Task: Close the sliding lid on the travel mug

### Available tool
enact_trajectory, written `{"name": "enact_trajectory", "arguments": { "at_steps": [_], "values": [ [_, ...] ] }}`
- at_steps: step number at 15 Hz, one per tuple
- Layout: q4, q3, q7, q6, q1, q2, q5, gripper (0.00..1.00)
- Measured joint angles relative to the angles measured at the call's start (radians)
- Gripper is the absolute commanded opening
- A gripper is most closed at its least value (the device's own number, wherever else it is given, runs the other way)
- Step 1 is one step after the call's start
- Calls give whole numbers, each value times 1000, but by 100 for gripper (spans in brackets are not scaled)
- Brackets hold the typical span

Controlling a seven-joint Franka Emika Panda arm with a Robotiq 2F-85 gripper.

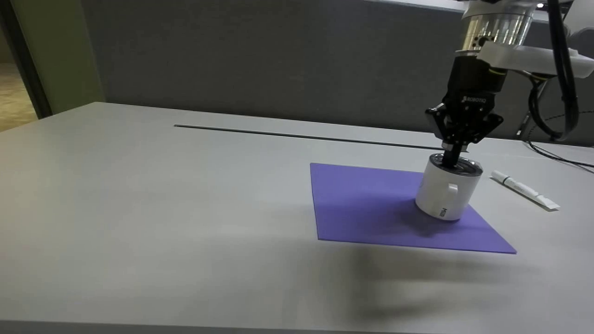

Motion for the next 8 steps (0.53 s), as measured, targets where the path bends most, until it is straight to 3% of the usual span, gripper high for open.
{"name": "enact_trajectory", "arguments": {
  "at_steps": [5, 6, 8],
  "values": [
    [36, 12, -7, 4, -9, -23, 39, 0],
    [44, 14, -7, 4, -11, -38, 41, 25],
    [54, 16, -12, 2, -10, -71, 38, 33]
  ]
}}
